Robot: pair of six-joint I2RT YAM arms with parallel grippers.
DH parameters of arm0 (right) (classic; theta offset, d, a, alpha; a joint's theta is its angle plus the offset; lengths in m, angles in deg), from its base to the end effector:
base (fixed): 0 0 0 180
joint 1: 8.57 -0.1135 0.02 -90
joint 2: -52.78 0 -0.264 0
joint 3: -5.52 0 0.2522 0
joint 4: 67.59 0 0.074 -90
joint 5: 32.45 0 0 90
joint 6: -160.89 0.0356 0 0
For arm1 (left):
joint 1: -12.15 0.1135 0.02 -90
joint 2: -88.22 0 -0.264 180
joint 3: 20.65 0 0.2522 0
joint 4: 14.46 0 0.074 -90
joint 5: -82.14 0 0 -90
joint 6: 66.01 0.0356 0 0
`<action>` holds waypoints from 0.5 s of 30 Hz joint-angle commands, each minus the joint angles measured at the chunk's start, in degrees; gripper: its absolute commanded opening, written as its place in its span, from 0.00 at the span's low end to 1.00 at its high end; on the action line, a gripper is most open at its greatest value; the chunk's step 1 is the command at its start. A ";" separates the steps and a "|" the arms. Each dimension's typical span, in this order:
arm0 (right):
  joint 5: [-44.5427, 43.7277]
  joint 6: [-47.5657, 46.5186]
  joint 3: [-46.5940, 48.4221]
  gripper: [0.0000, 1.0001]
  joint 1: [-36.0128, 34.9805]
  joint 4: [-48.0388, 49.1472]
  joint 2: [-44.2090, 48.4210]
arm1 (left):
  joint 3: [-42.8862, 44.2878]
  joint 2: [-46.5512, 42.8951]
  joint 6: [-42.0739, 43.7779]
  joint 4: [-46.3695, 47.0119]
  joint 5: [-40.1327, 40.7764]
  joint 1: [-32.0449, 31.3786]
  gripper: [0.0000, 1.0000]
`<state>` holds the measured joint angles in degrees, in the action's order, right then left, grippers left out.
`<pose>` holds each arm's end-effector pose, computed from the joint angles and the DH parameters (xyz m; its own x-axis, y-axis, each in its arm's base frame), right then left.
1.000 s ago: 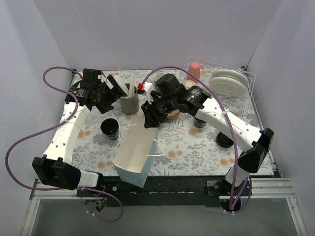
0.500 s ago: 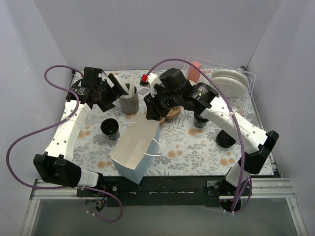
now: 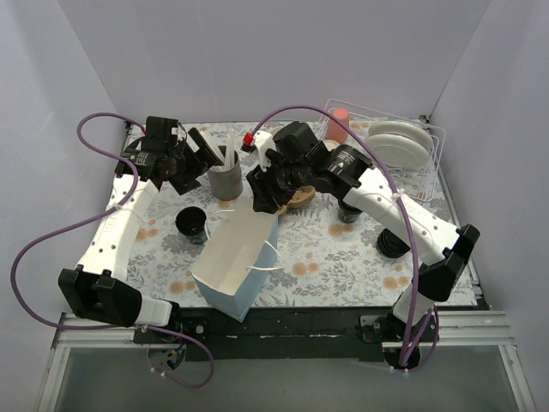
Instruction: Pack the takeout coffee
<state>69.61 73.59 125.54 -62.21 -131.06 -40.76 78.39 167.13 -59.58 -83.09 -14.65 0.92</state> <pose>0.2009 0.2854 0.4240 -0.3981 -0.4630 -0.7919 -0.8687 0.4677 0.1632 0.2723 -0.0584 0.3775 -0.3508 -0.9364 0.0138 -0.6997 0.2523 -0.6684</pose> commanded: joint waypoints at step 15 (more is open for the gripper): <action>-9.22 1.25 -6.67 0.01 -0.05 -0.90 5.20 | 12.88 7.37 3.16 -2.96 6.08 -7.83 0.78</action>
<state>66.90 73.78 120.77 -62.21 -130.10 -41.20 85.67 171.57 -56.76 -84.03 -12.26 -1.48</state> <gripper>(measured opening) 0.023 0.783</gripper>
